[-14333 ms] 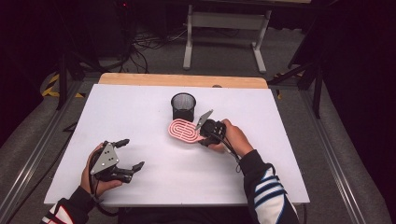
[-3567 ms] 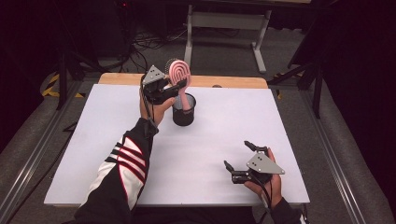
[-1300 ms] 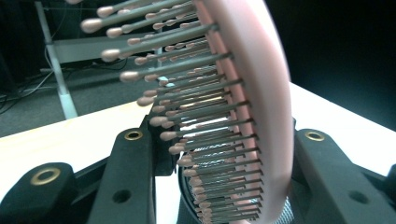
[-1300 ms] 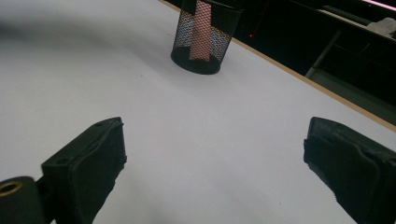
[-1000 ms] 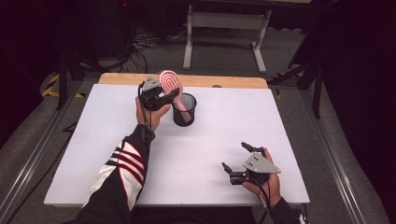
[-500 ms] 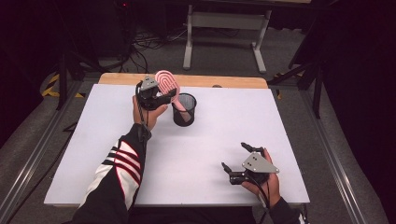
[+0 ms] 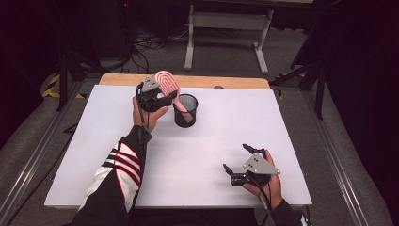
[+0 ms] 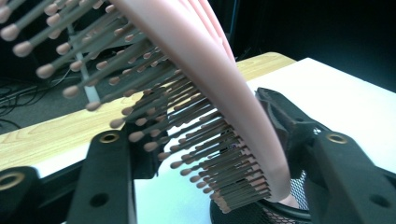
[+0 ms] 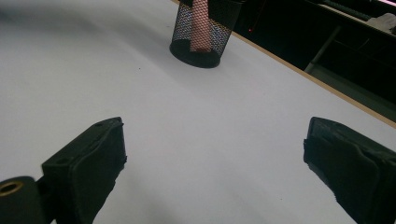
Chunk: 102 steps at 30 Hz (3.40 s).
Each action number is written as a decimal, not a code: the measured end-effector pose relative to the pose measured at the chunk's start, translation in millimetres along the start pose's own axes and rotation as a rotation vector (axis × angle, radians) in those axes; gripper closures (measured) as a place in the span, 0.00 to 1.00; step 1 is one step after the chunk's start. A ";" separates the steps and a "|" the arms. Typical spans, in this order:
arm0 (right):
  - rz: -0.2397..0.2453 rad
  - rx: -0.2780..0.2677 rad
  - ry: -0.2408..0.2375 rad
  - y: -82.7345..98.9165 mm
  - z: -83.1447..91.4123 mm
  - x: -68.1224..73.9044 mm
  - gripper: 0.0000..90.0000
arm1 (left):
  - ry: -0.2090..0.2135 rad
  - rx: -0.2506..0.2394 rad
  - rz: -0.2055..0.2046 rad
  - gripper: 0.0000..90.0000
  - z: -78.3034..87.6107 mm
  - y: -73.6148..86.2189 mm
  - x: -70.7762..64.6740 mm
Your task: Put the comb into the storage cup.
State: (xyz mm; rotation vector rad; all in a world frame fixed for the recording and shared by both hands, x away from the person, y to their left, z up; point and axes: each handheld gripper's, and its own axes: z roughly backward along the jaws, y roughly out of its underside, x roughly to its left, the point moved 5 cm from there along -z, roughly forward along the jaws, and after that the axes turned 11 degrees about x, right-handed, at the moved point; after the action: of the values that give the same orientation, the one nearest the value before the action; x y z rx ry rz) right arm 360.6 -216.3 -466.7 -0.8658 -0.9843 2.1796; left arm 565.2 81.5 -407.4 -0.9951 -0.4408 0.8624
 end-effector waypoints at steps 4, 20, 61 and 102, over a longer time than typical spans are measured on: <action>0.000 0.000 0.000 0.0 0.2 0.1 0.07 | -0.009 -0.003 0.003 0.43 1.2 -1.0 -0.4; 0.001 0.000 0.000 -0.2 0.4 0.1 0.07 | -0.015 -0.014 0.007 0.13 9.1 -3.8 5.2; 0.013 -0.002 0.005 -1.5 0.8 1.7 0.08 | -0.037 -0.016 -0.095 0.05 43.7 -2.9 5.3; 0.016 -0.001 0.010 -2.0 0.5 2.3 0.08 | -0.016 -0.036 -0.207 0.06 69.6 16.2 -15.8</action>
State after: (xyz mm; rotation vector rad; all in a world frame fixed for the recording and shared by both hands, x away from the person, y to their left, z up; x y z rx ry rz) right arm 359.3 -213.7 -465.6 -0.8874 -0.9770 2.1863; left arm 501.7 111.0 -386.0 -0.9579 -0.5639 0.6787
